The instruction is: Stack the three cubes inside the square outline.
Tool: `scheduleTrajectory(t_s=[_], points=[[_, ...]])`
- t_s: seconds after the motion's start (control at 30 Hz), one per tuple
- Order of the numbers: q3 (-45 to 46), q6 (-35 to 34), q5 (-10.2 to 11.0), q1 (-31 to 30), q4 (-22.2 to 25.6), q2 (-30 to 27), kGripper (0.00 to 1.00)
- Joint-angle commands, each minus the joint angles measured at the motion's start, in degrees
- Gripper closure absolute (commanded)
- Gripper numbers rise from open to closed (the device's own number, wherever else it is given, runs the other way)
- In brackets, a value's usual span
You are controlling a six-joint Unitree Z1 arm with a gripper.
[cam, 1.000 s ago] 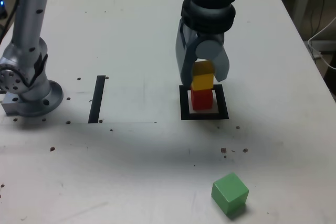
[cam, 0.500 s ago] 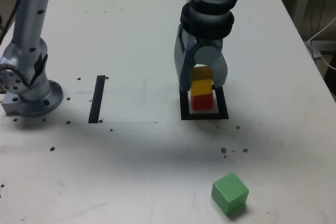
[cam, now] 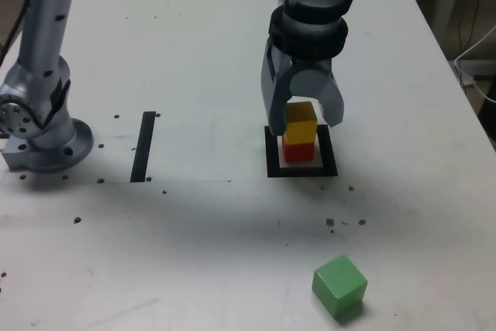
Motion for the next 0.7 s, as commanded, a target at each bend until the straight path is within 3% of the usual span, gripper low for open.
scheduleTrajectory(t_s=[0.0, 0.67], points=[[0.4, 0.1, 0.1, 0.1, -0.1, -0.3, 0.01], [5.4, -0.7, 2.8, -3.6, -0.3, -6.7, 0.01]])
